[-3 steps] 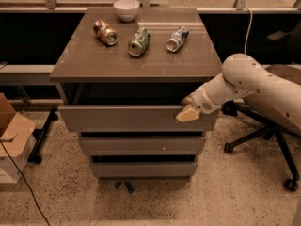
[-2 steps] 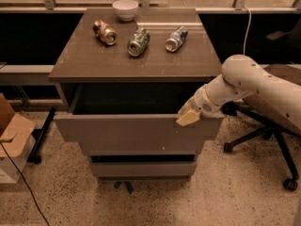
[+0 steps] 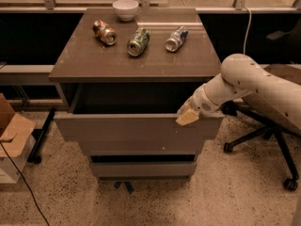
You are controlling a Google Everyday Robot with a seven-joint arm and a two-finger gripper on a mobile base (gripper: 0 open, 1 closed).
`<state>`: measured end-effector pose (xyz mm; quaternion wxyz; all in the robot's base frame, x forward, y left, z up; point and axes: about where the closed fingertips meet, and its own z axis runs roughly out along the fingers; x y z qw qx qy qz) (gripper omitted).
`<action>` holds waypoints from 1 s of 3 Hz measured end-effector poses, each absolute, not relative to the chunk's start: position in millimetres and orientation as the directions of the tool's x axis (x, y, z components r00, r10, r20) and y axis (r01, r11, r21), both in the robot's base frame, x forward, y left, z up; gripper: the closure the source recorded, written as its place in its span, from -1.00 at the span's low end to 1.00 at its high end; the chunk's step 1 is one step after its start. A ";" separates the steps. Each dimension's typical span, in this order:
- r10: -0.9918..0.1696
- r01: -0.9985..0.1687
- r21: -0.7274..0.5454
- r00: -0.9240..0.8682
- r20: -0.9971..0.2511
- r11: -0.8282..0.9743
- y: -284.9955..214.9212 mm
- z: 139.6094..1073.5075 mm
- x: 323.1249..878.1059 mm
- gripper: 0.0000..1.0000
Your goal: Open top drawer
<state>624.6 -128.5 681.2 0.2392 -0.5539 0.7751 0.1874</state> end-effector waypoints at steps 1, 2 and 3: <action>-0.769 -0.948 0.025 -0.272 -0.578 0.316 -128.6 681.2 624.6 0.15; -0.769 -0.948 0.025 -0.272 -0.578 0.316 -128.6 681.2 624.6 -0.31; -0.769 -0.948 0.025 -0.272 -0.578 0.316 -128.6 681.2 624.6 -0.77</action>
Offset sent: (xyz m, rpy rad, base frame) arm 0.0000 -0.0001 0.0000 0.0000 0.0000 0.0000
